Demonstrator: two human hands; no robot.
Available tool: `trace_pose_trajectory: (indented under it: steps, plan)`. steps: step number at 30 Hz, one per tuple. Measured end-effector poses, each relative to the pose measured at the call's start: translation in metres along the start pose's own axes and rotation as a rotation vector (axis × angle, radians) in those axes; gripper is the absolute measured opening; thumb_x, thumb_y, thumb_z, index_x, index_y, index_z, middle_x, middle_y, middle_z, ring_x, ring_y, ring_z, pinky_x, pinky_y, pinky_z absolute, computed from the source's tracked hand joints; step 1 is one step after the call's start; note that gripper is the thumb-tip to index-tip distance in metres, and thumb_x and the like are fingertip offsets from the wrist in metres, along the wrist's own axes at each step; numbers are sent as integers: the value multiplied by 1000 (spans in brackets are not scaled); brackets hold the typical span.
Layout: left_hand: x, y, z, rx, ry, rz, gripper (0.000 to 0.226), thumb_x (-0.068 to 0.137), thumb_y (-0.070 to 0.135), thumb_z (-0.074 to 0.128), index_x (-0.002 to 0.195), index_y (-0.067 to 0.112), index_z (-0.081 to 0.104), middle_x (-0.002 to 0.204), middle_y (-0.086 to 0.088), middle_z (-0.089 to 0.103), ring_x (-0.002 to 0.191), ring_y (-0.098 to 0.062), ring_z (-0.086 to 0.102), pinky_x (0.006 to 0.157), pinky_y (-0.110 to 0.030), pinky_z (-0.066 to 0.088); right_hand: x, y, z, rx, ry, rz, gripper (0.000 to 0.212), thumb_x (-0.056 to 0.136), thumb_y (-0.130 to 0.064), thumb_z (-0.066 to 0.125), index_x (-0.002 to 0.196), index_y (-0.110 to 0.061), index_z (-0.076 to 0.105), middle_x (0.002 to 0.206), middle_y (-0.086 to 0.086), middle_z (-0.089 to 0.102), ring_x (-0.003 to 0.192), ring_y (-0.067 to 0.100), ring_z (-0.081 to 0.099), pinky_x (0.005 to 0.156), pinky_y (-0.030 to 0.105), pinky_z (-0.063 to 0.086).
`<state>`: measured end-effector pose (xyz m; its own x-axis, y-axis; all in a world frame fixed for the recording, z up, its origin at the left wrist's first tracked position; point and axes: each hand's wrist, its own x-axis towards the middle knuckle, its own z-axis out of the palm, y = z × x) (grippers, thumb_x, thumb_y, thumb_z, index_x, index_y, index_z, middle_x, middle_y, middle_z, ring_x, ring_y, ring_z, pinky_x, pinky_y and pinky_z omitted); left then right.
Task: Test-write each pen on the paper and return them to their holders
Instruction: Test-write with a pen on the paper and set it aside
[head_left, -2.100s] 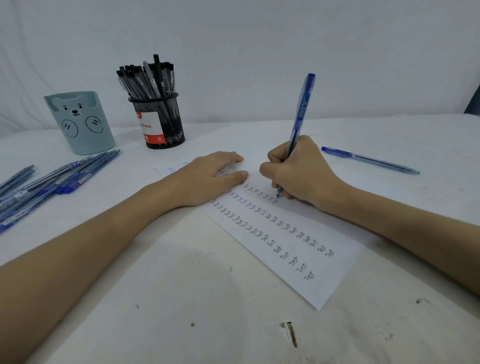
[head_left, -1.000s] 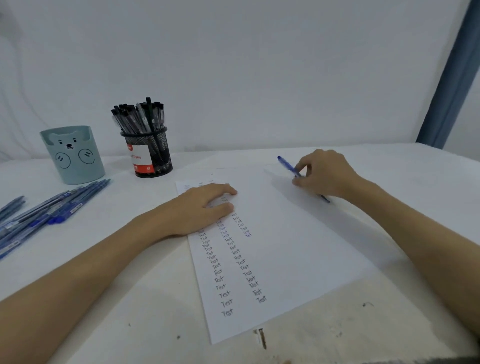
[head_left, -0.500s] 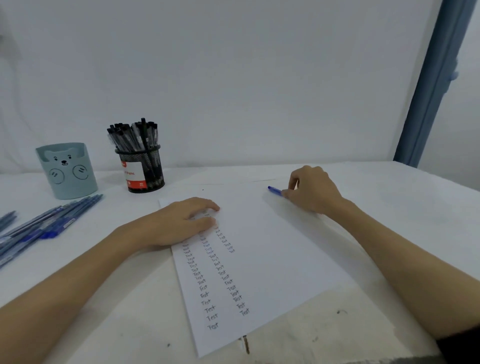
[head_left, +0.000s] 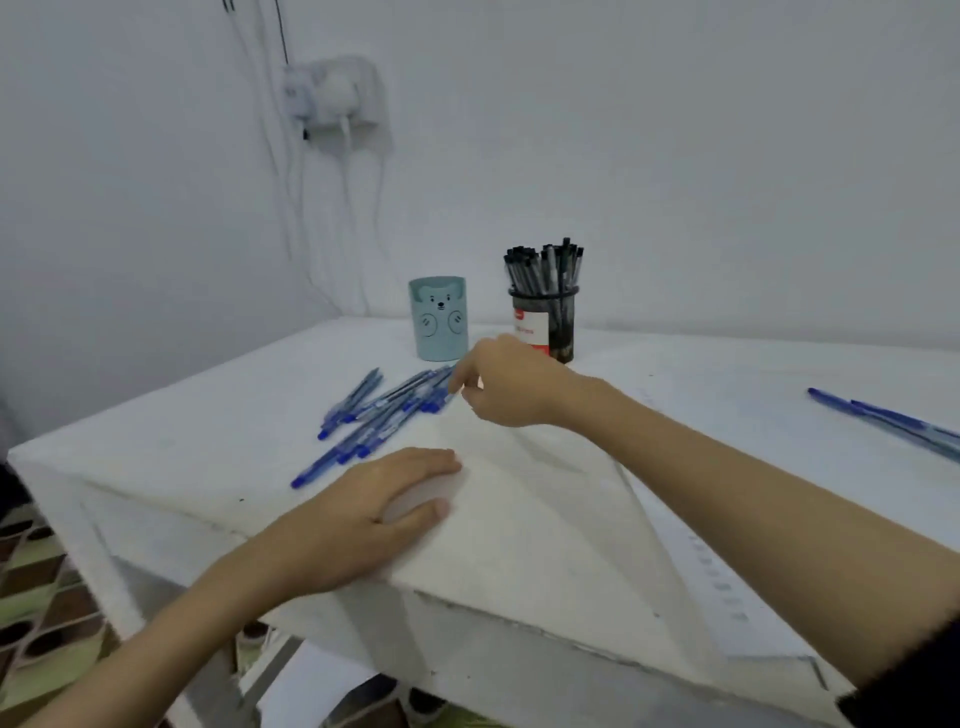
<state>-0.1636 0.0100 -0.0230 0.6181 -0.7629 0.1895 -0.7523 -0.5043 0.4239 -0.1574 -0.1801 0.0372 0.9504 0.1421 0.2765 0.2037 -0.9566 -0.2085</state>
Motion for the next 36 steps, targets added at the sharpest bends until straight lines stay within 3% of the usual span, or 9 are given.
trace_pose_trajectory:
  steps: [3,5,10,20,25,27,31,34,36]
  plan:
    - [-12,-10,3,-6,43,-41,39,95,50,37,134,46,38,141,35,28,125,19,26,107,-8,20,23,-16,26,-206,-49,-2,39,88,-6,48,126,-10,55,121,14,54,107,28,52,83,35,48]
    - [-12,-10,6,28,75,-41,41,97,45,37,138,40,38,144,31,29,126,16,25,103,-1,15,30,-17,38,-318,-54,-11,34,88,-4,49,122,-7,53,118,14,53,107,27,51,80,33,44]
    - [-13,-10,6,45,102,-15,40,98,38,39,138,35,40,144,25,33,118,18,24,90,10,8,32,-8,47,-311,23,8,30,90,-1,48,117,-8,58,113,12,57,101,27,57,79,32,44]
    - [-13,-12,5,-28,96,-7,47,87,46,37,132,34,47,137,27,40,120,16,32,93,6,17,21,9,40,-376,132,-156,27,92,-1,45,112,-12,60,105,12,58,92,32,57,67,30,34]
    - [5,-1,0,-89,92,16,38,91,38,43,127,28,53,130,21,50,119,6,42,98,-5,27,2,13,-11,189,660,-51,16,91,2,41,102,-4,51,84,18,65,71,35,59,63,40,47]
    - [19,12,2,-88,67,24,31,97,31,45,127,31,52,131,22,48,121,4,41,102,-15,28,-9,19,-37,545,815,130,14,95,-3,39,97,-12,49,79,10,61,66,26,61,66,36,50]
    - [56,39,15,-64,6,95,30,97,34,42,126,35,50,134,22,46,123,0,41,105,-27,33,-39,52,-70,1358,701,613,16,100,-20,34,91,-19,48,69,4,43,41,13,36,45,23,40]
    - [85,61,31,-38,-73,135,34,98,37,40,131,34,47,139,18,42,126,-4,40,106,-29,33,-74,86,-76,1643,617,712,36,98,-45,36,80,-15,44,45,-3,30,33,10,18,37,14,15]
    - [102,73,40,-33,-122,155,38,98,39,38,135,35,42,144,17,37,129,-4,37,107,-27,30,-93,100,-80,1736,669,739,31,92,-39,44,72,-15,40,38,-6,23,30,10,15,34,13,11]
